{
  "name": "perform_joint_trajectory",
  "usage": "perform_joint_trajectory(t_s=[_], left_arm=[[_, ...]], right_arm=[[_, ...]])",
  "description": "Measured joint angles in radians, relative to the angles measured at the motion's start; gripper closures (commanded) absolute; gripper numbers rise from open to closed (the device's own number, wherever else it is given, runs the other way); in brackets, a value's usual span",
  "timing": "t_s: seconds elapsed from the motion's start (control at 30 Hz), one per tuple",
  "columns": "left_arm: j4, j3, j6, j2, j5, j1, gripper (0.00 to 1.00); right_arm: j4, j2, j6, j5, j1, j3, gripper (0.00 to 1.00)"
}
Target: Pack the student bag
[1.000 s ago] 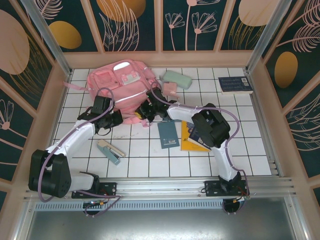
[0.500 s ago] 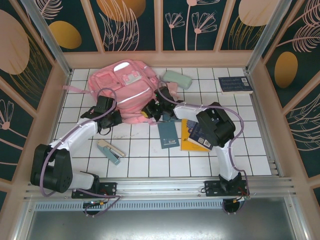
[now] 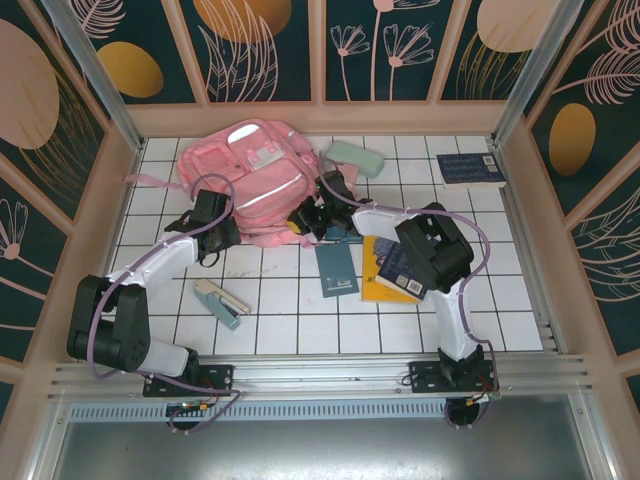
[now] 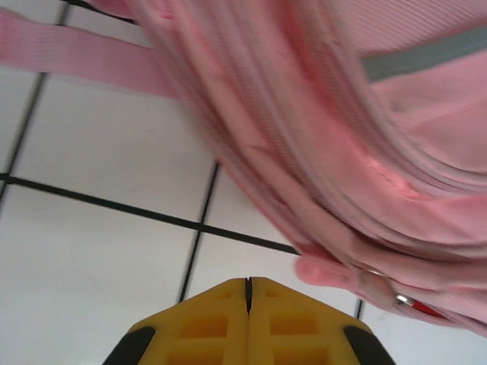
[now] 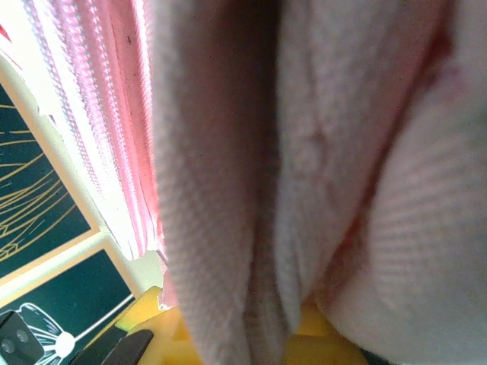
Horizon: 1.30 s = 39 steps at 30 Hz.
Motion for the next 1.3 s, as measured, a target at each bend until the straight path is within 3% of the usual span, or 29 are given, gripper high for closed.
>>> perform_joint_trajectory(t_s=[0.13,0.27,0.37,0.73,0.83,0.93,1.13,1.3], left_arm=[[0.021,0.0,0.063,0.0,0.097,0.0,0.72],[0.033,-0.003,0.086,-0.011,0.196,0.0,0.52],[0.046,-0.019,0.07,-0.06,0.271,0.001,0.46],[0.183,-0.161,-0.07,-0.324,0.495,0.079,0.44],[0.232,-0.188,-0.108,-0.333,0.562,0.105,0.35],[0.249,-0.193,-0.138,-0.333,0.589,0.119,0.33],[0.329,-0.21,-0.203,-0.339,0.653,0.187,0.37],[0.503,-0.26,-0.311,-0.312,0.736,0.197,0.41]], right_arm=[[0.0,0.0,-0.04,-0.027,-0.007,0.002,1.0],[0.023,0.0,-0.102,-0.09,-0.03,0.002,1.0],[0.043,0.0,-0.124,-0.15,-0.055,0.002,1.0],[0.163,-0.032,-0.035,-0.259,-0.092,-0.016,1.0],[0.196,-0.058,-0.01,-0.269,-0.095,-0.016,1.0],[0.203,-0.087,0.001,-0.272,-0.108,-0.016,1.0],[0.211,-0.121,0.007,-0.28,-0.129,-0.016,1.0],[0.217,-0.122,0.024,-0.285,-0.124,-0.016,1.0]])
